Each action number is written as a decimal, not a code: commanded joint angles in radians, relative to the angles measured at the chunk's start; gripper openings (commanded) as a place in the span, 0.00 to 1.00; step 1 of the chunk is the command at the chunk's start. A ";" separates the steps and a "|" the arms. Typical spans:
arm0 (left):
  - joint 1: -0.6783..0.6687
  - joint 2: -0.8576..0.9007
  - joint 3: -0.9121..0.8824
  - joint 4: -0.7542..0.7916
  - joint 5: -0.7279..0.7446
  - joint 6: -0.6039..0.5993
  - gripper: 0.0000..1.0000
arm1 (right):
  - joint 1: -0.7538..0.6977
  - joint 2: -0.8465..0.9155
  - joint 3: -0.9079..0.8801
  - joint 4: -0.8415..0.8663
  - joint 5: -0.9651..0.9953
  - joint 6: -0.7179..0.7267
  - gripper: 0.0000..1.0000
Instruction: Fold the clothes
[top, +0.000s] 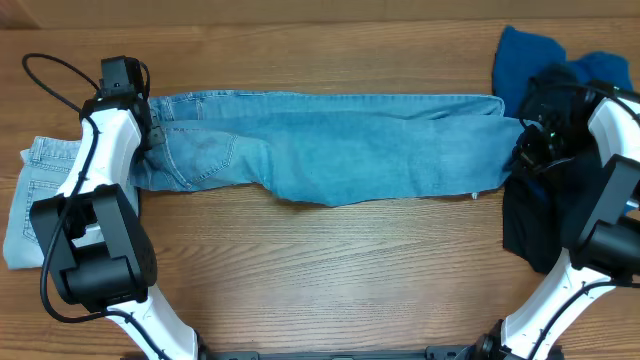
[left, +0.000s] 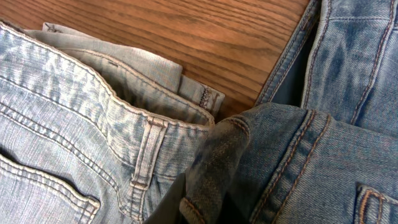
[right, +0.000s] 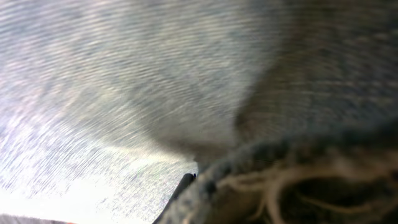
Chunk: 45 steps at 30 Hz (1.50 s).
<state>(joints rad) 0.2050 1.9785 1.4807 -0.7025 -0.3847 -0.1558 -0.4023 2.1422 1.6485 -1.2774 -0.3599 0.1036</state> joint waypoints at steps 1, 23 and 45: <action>0.004 -0.021 0.007 -0.001 0.020 0.010 0.11 | 0.049 -0.128 0.089 -0.019 -0.091 -0.110 0.04; 0.004 -0.021 0.007 -0.006 0.072 0.010 0.11 | 0.224 -0.277 0.018 -0.090 0.323 -0.003 0.75; 0.004 -0.021 0.007 -0.011 0.072 0.010 0.11 | 0.170 -0.359 -0.324 0.356 0.504 0.146 0.04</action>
<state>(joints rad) 0.2050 1.9785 1.4807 -0.7105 -0.3313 -0.1562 -0.2020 1.8687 1.2125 -0.8772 -0.0174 0.1837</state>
